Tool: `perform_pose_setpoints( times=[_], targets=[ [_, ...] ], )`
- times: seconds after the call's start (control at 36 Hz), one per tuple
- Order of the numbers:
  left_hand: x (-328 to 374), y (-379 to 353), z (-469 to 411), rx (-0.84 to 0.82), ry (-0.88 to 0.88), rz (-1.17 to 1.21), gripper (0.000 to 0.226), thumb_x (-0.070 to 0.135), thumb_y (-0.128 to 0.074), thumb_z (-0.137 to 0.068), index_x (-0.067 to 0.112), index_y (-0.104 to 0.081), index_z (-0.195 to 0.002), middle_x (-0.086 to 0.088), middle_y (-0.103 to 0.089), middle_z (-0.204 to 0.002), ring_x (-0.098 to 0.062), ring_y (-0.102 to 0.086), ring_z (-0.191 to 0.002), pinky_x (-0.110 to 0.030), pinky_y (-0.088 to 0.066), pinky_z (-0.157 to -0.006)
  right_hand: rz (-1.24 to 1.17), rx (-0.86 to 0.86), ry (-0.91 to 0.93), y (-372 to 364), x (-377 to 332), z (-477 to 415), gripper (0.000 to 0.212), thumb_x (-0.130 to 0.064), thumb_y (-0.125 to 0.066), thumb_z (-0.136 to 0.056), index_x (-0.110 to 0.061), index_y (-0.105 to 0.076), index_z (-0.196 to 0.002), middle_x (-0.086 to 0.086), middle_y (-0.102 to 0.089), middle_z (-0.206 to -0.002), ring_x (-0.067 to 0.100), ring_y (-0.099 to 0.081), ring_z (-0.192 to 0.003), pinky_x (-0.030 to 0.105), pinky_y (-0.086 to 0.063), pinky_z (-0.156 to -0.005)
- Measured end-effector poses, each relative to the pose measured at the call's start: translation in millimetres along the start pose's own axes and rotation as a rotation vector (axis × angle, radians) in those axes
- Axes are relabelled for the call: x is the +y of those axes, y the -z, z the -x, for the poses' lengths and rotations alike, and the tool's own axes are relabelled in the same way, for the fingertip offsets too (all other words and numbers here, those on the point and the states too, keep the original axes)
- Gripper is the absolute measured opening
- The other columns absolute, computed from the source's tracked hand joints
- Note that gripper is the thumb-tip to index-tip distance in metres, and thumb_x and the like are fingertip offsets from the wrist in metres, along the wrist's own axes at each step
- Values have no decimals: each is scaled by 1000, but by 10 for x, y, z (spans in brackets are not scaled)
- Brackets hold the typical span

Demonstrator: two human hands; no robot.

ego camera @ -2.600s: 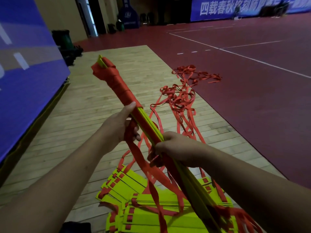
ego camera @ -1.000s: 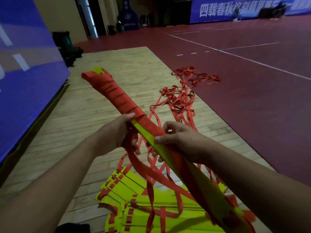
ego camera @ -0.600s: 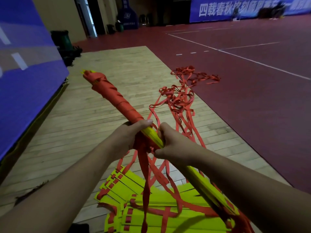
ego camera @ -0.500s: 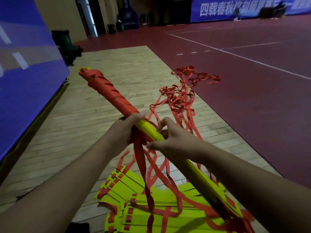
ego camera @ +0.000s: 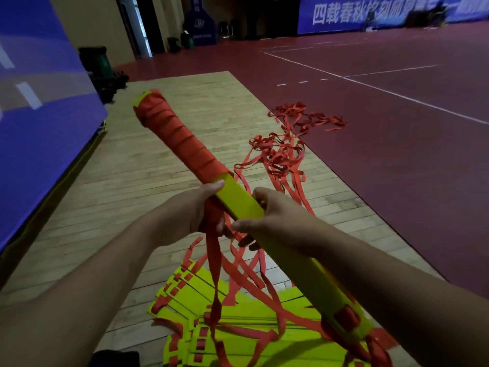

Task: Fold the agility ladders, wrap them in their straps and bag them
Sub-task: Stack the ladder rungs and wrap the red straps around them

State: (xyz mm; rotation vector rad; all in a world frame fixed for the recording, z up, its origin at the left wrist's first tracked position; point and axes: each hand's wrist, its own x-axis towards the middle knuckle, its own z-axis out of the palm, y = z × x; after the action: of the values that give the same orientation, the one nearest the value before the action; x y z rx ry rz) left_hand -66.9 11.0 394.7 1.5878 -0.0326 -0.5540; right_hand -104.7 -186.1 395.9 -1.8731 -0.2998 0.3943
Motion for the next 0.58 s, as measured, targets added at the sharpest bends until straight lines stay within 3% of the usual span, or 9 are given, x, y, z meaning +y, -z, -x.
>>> perform_pose_setpoints(
  times=[0.11, 0.22, 0.31, 0.39, 0.5, 0.58],
  targets=[
    [5, -104, 64, -65, 6, 21, 61, 55, -58, -80, 4, -61, -114, -9, -48, -61, -23, -60, -56, -34, -57, -55, 241, 62, 41, -58, 16, -11, 37, -13, -75, -90, -10, -45, -113, 12, -66, -99, 25, -74, -73, 34, -62, -60],
    [-25, -122, 56, 37, -3, -58, 59, 62, -57, -83, 7, -62, -103, -6, -52, -62, -21, -56, -51, -23, -42, -43, 480, 131, 43, -110, 7, -31, 33, -15, -72, -92, -15, -44, -111, 7, -60, -111, 23, -68, -92, 45, -61, -79],
    [-9, -75, 43, 82, -34, -2, 37, 47, -57, -91, 11, -63, -89, -6, -55, -65, -18, -53, -50, -21, -40, -41, 510, 118, 24, -121, -21, -19, 28, -10, -64, -95, -15, -42, -110, 9, -57, -109, 22, -64, -91, 39, -61, -78],
    [-4, -34, 57, 59, -93, 85, 29, 38, -63, -79, 10, -63, -83, -9, -56, -68, -19, -55, -54, -23, -44, -47, 358, 57, -9, -118, -41, -12, 31, -21, -67, -95, -18, -41, -112, 14, -60, -110, 20, -63, -83, 30, -55, -69],
    [22, 51, 113, -10, -144, 119, 26, 34, -64, -77, 8, -67, -78, -11, -58, -70, -21, -56, -58, -26, -46, -56, 35, 11, -103, -24, -68, 5, 41, -52, -60, -95, -20, -47, -117, 9, -73, -106, 24, -71, -99, 41, -57, -88],
    [45, 98, 141, -62, -188, 157, 28, 29, -65, -69, 3, -68, -80, -14, -60, -71, -24, -57, -58, -28, -48, -55, -89, -76, -168, 71, -103, 50, 42, -49, -48, -102, -11, -58, -119, 9, -76, -91, 18, -72, -80, 27, -58, -67]
  ],
)
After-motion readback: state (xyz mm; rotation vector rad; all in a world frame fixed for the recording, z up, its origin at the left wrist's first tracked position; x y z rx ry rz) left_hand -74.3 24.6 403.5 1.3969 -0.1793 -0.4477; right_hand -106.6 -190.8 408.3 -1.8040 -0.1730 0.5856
